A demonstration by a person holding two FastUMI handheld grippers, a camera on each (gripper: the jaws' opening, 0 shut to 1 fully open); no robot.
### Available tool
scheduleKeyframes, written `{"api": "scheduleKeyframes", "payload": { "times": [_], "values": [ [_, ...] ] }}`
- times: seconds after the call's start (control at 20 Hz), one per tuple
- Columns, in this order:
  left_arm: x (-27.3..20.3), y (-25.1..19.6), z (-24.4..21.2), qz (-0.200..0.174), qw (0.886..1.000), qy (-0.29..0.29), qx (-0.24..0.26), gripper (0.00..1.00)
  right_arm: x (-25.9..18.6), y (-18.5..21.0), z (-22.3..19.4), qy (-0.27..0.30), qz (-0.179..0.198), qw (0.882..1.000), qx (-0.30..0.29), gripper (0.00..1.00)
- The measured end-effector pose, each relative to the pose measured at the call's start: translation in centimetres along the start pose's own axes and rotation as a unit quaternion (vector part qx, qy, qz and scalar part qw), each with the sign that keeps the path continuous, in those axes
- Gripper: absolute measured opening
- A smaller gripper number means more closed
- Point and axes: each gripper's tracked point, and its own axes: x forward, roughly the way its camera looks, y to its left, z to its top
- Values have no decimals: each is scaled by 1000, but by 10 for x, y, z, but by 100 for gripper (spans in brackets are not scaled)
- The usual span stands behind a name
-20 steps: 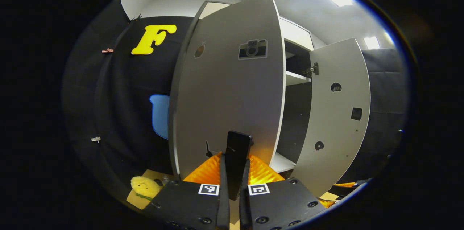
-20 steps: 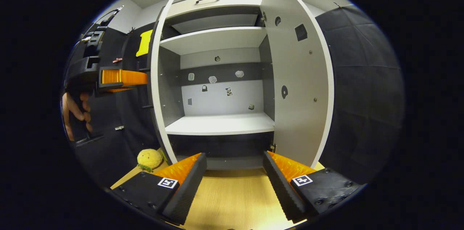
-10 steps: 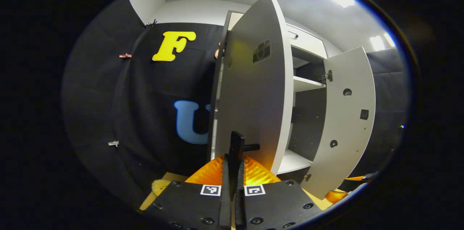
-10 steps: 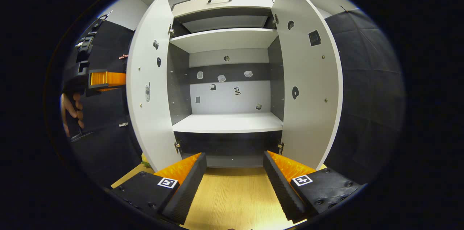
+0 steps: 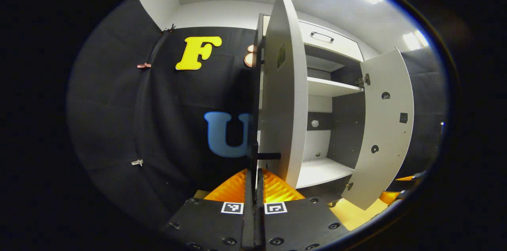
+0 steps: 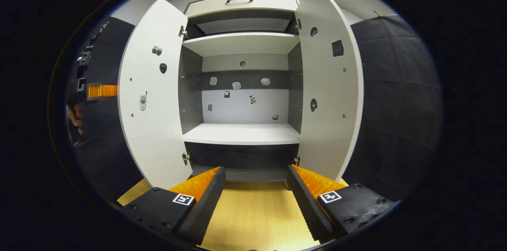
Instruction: Open the right door of the double-door shoe cabinet with the right hand, and open the left door with the left hand.
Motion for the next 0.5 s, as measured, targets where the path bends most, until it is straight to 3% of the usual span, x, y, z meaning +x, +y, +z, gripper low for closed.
{"api": "scheduleKeyframes", "payload": {
  "times": [0.2,0.5],
  "values": [
    [-33,3,-8,16,1000,12,-23,5,0,-11,16,-14,-6,1000,2,98],
    [-71,-15,-2,52,999,-6,-11,5,-8,-47,38,-33,7,999,17,98]
  ]
}}
